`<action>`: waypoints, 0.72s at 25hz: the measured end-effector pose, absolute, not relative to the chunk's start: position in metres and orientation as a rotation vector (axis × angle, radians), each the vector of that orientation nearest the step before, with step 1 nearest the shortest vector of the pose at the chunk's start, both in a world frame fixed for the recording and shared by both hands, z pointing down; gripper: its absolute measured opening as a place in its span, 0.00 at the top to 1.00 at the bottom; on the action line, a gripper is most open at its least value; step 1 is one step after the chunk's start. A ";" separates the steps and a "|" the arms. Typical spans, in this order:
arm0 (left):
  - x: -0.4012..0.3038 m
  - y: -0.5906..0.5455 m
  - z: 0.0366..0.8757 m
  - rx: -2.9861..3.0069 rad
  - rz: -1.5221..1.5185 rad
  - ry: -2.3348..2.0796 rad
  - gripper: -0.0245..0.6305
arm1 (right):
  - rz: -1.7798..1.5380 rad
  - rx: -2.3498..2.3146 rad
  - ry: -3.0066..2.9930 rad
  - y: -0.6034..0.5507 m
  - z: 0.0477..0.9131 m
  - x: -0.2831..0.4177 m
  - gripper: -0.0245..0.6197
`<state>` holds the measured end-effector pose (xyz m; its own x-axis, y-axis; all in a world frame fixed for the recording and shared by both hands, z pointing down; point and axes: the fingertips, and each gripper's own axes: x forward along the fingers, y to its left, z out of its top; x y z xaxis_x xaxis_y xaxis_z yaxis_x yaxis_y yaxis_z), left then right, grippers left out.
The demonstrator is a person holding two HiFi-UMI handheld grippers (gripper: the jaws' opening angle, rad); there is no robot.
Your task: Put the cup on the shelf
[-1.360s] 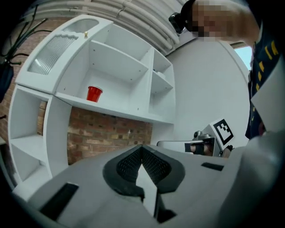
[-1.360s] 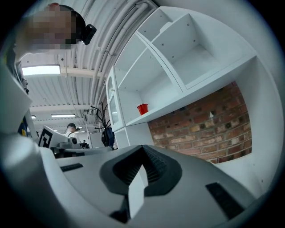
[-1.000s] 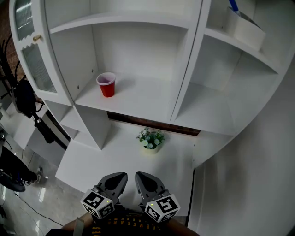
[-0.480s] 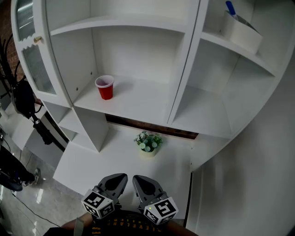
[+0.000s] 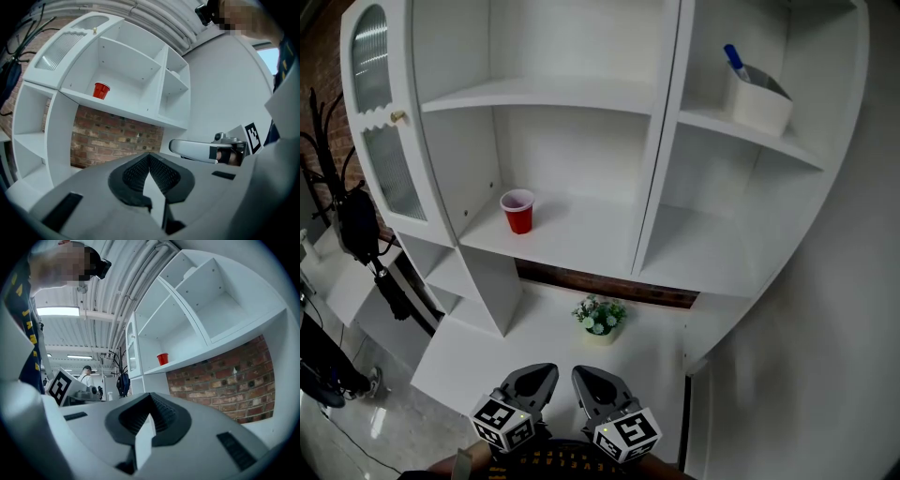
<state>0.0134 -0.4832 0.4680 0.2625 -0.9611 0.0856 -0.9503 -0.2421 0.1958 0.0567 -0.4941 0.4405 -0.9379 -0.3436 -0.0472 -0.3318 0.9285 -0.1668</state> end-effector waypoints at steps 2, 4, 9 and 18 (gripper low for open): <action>0.013 -0.482 0.466 2.324 -0.080 -1.795 0.96 | -0.230 -0.532 3.006 -0.494 0.438 0.058 0.97; 0.013 -0.480 0.465 2.322 -0.081 -1.800 0.96 | -0.227 -0.526 3.005 -0.492 0.437 0.059 0.97; 0.012 -0.476 0.466 2.309 -0.077 -1.808 0.96 | -0.224 -0.490 3.013 -0.487 0.437 0.057 0.97; 0.007 -0.471 0.473 2.282 -0.054 -1.811 0.96 | -0.293 -0.476 3.020 -0.485 0.446 0.052 0.97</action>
